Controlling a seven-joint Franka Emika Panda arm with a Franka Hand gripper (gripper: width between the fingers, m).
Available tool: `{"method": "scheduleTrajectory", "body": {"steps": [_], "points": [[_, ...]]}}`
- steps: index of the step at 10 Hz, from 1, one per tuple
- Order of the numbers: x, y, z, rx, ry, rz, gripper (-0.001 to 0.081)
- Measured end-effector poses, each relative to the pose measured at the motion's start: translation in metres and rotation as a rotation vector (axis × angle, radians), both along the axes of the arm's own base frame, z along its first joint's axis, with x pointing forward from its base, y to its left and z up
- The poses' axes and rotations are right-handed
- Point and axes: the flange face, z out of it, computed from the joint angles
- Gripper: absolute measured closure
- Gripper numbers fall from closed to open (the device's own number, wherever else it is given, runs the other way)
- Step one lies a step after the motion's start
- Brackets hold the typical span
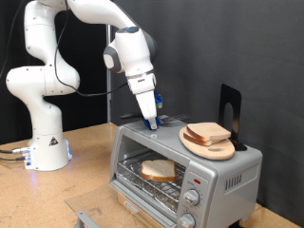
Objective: Make a piece of toast with the oven
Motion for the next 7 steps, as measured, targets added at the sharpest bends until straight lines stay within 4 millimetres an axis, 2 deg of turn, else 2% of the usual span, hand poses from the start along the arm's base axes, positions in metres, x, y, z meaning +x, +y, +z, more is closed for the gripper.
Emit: {"method": "scheduleTrajectory", "body": {"steps": [4,7], "points": [[0.008,-0.010,0.014,0.043,0.046,-0.016,-0.0001],[0.015,-0.016,0.023,0.051,0.011,-0.038,-0.0001]]}}
